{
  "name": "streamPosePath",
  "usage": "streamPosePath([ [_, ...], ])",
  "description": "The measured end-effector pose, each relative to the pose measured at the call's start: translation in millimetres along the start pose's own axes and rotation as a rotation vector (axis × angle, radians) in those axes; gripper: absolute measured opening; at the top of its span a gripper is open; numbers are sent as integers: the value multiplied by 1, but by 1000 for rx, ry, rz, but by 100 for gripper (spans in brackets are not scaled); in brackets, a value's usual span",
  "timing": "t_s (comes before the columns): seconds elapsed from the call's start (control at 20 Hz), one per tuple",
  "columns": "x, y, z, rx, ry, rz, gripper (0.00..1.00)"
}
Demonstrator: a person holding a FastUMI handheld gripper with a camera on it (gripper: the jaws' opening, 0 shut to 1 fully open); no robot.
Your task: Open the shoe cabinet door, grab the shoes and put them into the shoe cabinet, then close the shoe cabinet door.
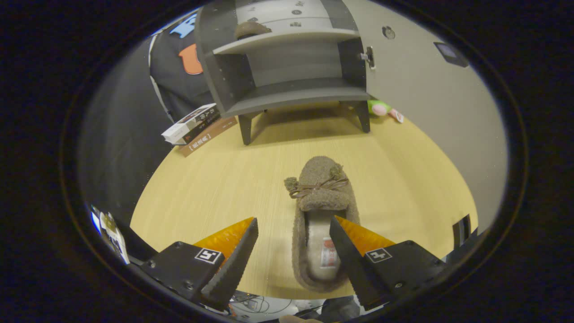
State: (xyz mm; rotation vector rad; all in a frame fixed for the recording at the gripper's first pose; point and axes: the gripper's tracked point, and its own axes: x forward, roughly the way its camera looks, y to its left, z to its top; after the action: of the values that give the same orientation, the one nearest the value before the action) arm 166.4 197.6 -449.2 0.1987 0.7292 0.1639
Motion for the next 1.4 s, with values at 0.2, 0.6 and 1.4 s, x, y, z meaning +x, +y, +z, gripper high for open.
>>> streamPosePath([
  [0.2,31,1,17,32,53,15,100],
  [0.6,56,-16,19,-22,131,-14,51],
  [1.4,-85,58,170,-221,-190,108,6],
])
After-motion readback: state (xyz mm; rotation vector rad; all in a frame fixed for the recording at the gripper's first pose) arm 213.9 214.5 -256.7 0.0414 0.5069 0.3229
